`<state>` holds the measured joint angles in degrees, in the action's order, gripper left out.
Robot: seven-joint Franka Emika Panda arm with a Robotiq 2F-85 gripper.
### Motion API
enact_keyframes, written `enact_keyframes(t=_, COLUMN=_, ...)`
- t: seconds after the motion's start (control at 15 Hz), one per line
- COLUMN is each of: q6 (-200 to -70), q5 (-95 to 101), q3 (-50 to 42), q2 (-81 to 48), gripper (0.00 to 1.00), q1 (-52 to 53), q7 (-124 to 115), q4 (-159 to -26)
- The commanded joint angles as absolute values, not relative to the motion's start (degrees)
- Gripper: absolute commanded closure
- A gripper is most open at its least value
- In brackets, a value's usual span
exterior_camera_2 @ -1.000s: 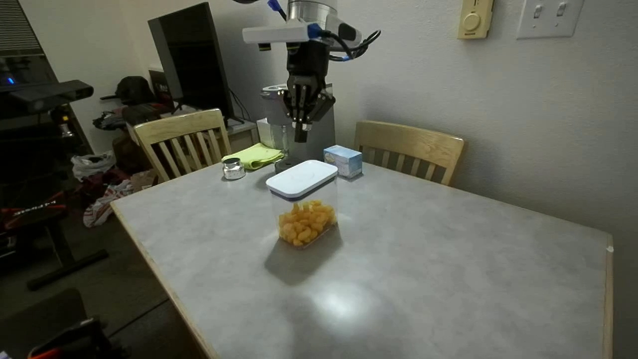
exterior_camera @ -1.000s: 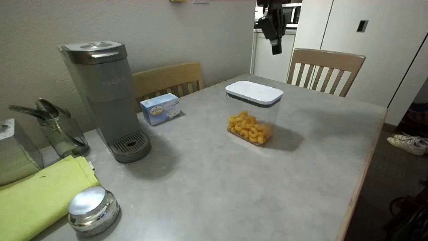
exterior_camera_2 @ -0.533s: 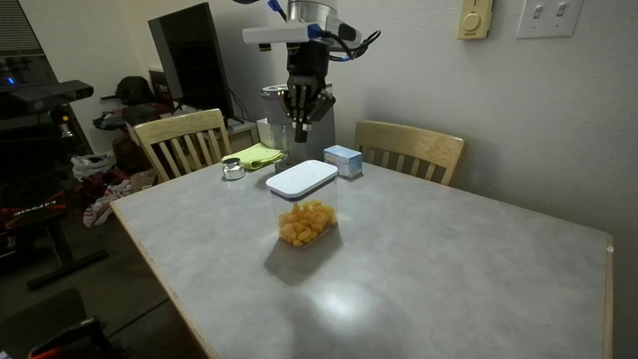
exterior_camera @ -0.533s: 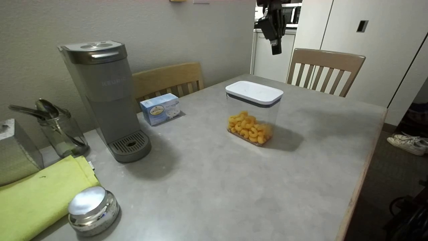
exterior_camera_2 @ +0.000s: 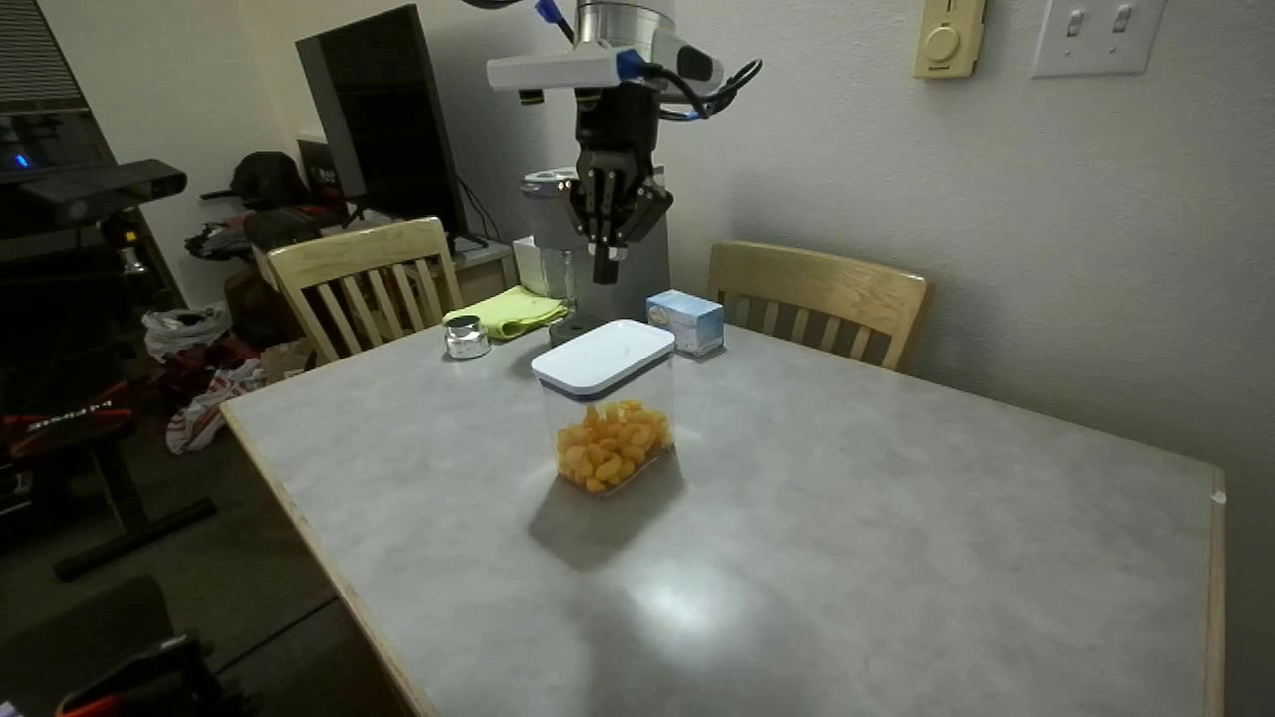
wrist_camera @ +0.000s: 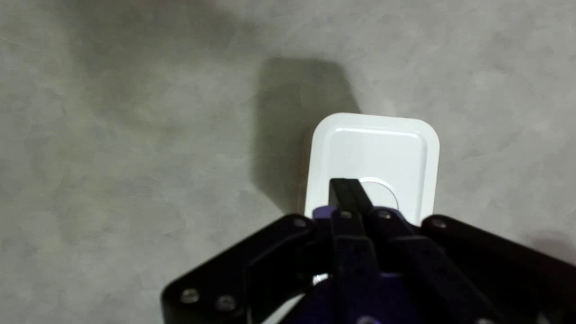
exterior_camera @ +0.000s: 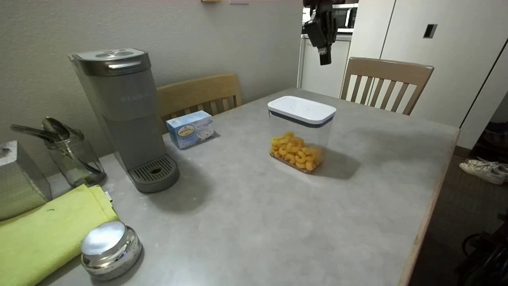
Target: Press the button on the white lid, pick the lid and put it on the table
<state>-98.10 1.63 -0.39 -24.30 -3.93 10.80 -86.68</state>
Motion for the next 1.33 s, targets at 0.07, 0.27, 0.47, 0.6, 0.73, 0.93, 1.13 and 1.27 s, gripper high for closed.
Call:
enact_keyframes(t=0.07, q6=-105.32, q5=-0.79, q3=0.27, q2=-24.82, gripper=1.0, q1=-4.18, q7=11.78, q4=-89.07)
enact_keyframes(t=0.27, q6=-107.92, q5=-1.83, q3=0.7, q2=-25.72, gripper=1.0, q1=-3.98, q7=12.15, q4=-89.84)
enact_keyframes(t=0.47, q6=-109.33, q5=-1.86, q3=1.09, q2=-26.87, gripper=1.0, q1=-3.71, q7=12.26, q4=-90.27)
enact_keyframes(t=0.6, q6=-110.11, q5=-1.68, q3=1.28, q2=-27.78, gripper=1.0, q1=-3.63, q7=12.37, q4=-90.49)
enact_keyframes(t=0.73, q6=-110.12, q5=-1.73, q3=1.5, q2=-28.96, gripper=1.0, q1=-3.61, q7=12.55, q4=-90.16)
enact_keyframes(t=0.93, q6=-110.07, q5=-1.72, q3=1.7, q2=-30.07, gripper=1.0, q1=-3.5, q7=12.44, q4=-90.08)
enact_keyframes(t=1.13, q6=-110.01, q5=-1.68, q3=1.79, q2=-30.82, gripper=1.0, q1=-3.43, q7=12.44, q4=-90.12)
enact_keyframes(t=1.27, q6=-110.14, q5=-1.53, q3=1.85, q2=-31.24, gripper=1.0, q1=-3.37, q7=12.46, q4=-90.37)
